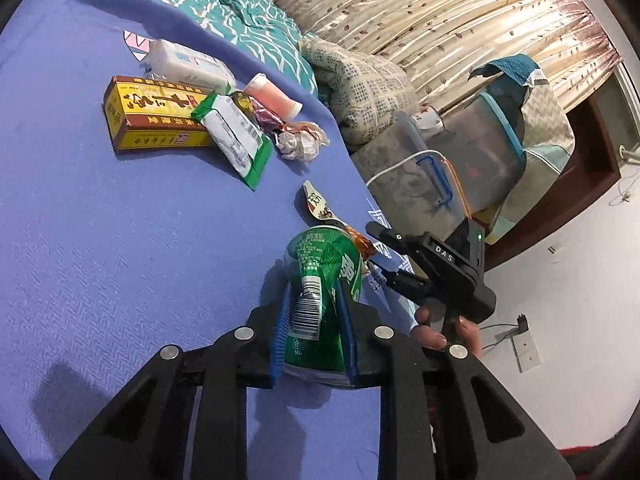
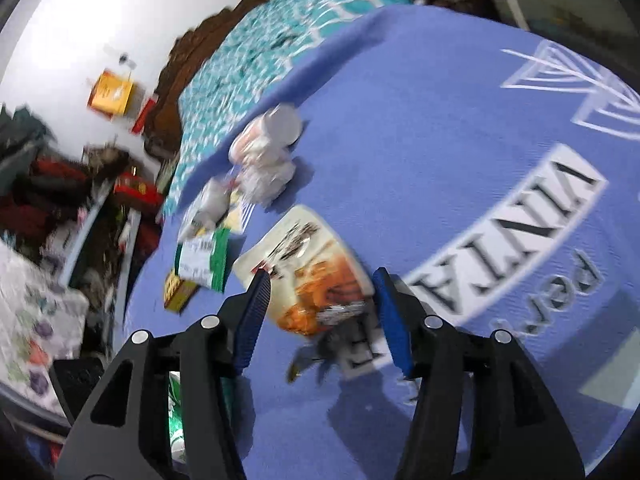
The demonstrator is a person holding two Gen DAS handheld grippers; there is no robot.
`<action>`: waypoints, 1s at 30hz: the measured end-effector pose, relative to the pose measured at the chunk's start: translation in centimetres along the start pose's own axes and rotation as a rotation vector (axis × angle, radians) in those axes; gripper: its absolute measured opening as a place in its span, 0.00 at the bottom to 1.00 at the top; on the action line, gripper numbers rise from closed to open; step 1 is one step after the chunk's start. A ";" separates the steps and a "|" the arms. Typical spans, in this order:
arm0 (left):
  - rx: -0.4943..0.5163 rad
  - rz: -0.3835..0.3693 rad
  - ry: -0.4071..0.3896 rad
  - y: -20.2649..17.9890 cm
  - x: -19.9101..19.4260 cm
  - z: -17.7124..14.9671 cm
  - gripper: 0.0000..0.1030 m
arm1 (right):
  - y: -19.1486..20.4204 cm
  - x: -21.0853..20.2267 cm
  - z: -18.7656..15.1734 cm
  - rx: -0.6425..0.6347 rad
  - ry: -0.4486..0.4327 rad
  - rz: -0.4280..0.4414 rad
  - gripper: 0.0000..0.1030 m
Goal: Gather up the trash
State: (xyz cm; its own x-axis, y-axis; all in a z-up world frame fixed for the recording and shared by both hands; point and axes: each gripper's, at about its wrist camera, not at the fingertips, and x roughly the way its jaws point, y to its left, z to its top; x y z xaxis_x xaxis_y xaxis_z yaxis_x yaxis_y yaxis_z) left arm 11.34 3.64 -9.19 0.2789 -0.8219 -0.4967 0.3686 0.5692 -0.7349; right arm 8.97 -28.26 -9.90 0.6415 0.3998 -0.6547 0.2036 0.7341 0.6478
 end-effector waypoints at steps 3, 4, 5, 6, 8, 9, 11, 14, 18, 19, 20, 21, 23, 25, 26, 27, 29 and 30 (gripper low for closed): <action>0.002 0.010 -0.008 0.2 -0.1 -0.1 0.20 | 2.0 1.1 -1.3 -0.072 0.045 -0.011 0.19; 0.000 0.010 -0.010 0.3 -0.1 -0.2 0.20 | 2.3 1.1 -2.0 -0.079 0.045 -0.008 0.18; -0.005 0.008 -0.012 0.5 -0.1 -0.2 0.19 | 2.6 1.0 -2.5 -0.080 0.043 -0.003 0.17; -0.013 0.002 -0.012 0.7 -0.2 -0.2 0.19 | 2.7 0.7 -3.1 -0.076 0.039 0.004 0.17; -0.021 -0.004 -0.011 0.9 -0.1 -0.1 0.19 | 2.2 -0.2 -3.9 -0.045 0.034 0.031 0.16; -0.023 -0.007 -0.011 0.9 -0.1 0.0 0.19 | 1.6 -0.8 -4.0 -0.024 0.031 0.045 0.16; -0.020 -0.007 -0.013 0.9 -0.1 -0.1 0.19 | 0.6 -1.9 -4.4 0.021 0.030 0.075 0.16; -0.010 -0.001 -0.017 0.5 -0.2 -0.2 0.19 | -1.0 -3.9 -4.5 0.075 0.015 0.110 0.16; -0.011 -0.028 -0.028 -0.1 -0.7 -0.3 0.19 | -3.0 -7.0 -4.0 0.127 -0.027 0.139 0.16; -0.007 -0.032 -0.029 -0.4 -0.8 -0.3 0.19 | -3.7 -7.6 -4.0 0.137 -0.036 0.143 0.16; -0.004 -0.034 -0.030 -0.7 -0.9 -0.3 0.19 | -4.2 -8.2 -4.0 0.146 -0.046 0.146 0.16; 0.001 -0.037 -0.030 -1.0 -0.9 -0.3 0.19 | -4.5 -8.7 -4.0 0.153 -0.056 0.147 0.16; 0.015 -0.041 -0.029 -1.7 -0.9 -0.4 0.17 | -5.1 -9.5 -4.5 0.160 -0.073 0.145 0.16; 0.024 -0.048 -0.022 -2.3 -0.7 -0.5 0.14 | -5.7 -10.0 -4.8 0.170 -0.083 0.144 0.16; 0.027 -0.048 -0.019 -2.5 -0.5 -0.6 0.13 | -5.8 -10.1 -5.0 0.173 -0.085 0.143 0.16; 0.030 -0.049 -0.017 -2.7 -0.5 -0.7 0.13 | -6.0 -10.1 -5.2 0.175 -0.086 0.141 0.16; 0.038 -0.045 -0.011 -3.0 -0.2 -0.8 0.12 | -5.8 -9.6 -5.6 0.168 -0.084 0.127 0.16; 0.038 -0.041 -0.009 -3.0 -0.1 -0.9 0.12 | -5.8 -9.5 -5.8 0.162 -0.081 0.118 0.16</action>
State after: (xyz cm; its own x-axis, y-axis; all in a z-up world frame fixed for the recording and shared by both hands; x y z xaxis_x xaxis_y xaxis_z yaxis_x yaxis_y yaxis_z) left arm 9.42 1.94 -7.32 0.2709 -0.8446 -0.4618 0.4136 0.5353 -0.7365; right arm -2.60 -33.12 -9.65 0.7238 0.4279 -0.5413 0.2352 0.5844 0.7766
